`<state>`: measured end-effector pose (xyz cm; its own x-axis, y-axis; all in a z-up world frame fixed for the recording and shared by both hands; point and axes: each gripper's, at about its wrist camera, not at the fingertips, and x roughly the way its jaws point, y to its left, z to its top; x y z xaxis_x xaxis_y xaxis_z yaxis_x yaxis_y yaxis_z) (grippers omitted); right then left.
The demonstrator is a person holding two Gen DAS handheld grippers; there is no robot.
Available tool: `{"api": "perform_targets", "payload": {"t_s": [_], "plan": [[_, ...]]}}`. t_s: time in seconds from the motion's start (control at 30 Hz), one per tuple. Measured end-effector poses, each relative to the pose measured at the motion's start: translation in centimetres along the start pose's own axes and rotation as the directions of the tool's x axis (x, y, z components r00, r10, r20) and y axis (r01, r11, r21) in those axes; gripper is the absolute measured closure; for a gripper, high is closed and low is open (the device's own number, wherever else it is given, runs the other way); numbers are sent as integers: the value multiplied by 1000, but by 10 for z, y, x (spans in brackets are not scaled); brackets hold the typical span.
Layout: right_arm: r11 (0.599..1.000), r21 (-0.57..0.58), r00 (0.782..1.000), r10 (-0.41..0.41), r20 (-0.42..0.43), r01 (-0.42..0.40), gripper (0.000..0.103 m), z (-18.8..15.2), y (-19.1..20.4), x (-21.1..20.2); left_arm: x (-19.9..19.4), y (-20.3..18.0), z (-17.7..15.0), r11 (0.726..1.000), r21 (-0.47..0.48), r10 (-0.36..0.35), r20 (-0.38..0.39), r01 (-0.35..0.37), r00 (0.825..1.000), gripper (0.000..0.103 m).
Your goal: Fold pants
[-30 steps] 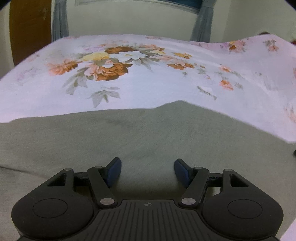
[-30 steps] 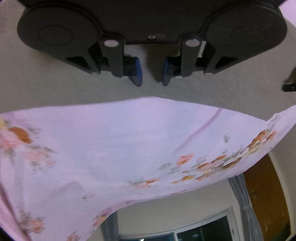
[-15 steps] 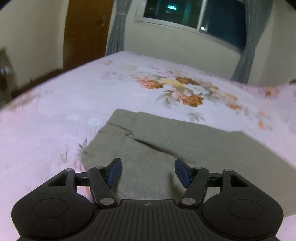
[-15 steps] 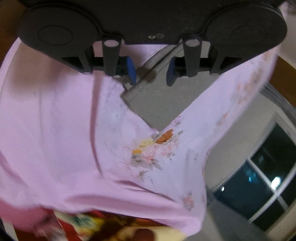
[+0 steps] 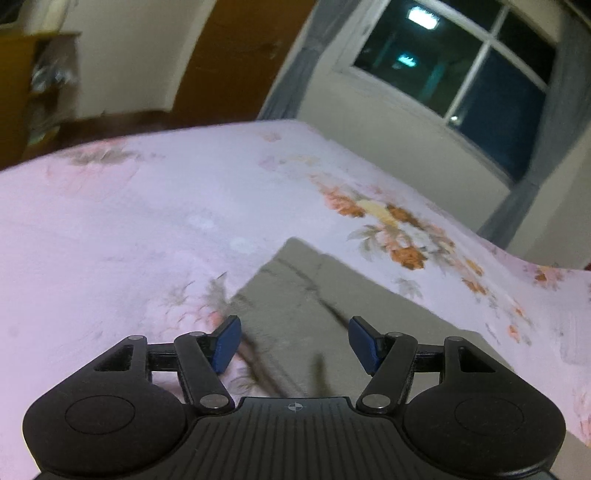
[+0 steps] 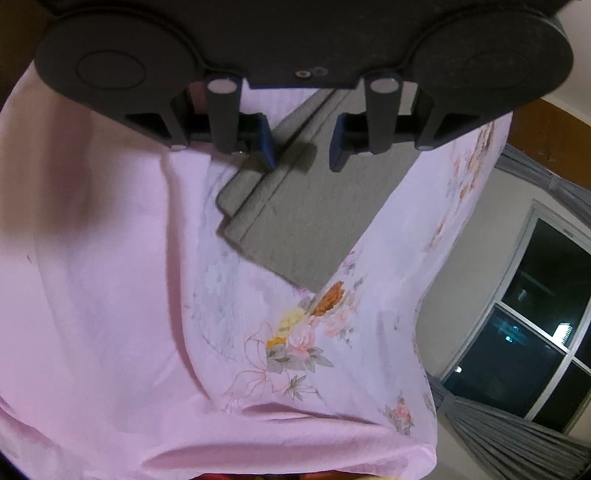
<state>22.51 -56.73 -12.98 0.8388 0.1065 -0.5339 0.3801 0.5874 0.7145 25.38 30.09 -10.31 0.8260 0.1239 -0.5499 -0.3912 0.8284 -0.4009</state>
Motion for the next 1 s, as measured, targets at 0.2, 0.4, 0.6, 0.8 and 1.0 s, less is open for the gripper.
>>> {"api": "perform_targets", "payload": {"t_s": [0.2, 0.4, 0.6, 0.8, 1.0], "plan": [[997, 77, 1000, 27, 6, -27, 70, 1, -7, 9, 35, 5, -2, 998, -57, -12, -121, 5, 993, 66], [994, 103, 999, 32, 4, -32, 70, 1, -9, 12, 43, -4, 1, 997, -61, -48, -88, 43, 995, 78], [994, 106, 1000, 18, 11, -19, 86, 1, -7, 16, 69, -9, 10, 997, -53, -64, -151, 56, 986, 83], [998, -26, 993, 62, 101, -60, 99, -4, 17, -4, 70, -10, 37, 996, -38, -89, -100, 85, 991, 84], [998, 68, 999, 5, 46, -8, 99, -12, -10, 14, 91, 1, 23, 999, 20, -31, -177, 35, 984, 84]]}}
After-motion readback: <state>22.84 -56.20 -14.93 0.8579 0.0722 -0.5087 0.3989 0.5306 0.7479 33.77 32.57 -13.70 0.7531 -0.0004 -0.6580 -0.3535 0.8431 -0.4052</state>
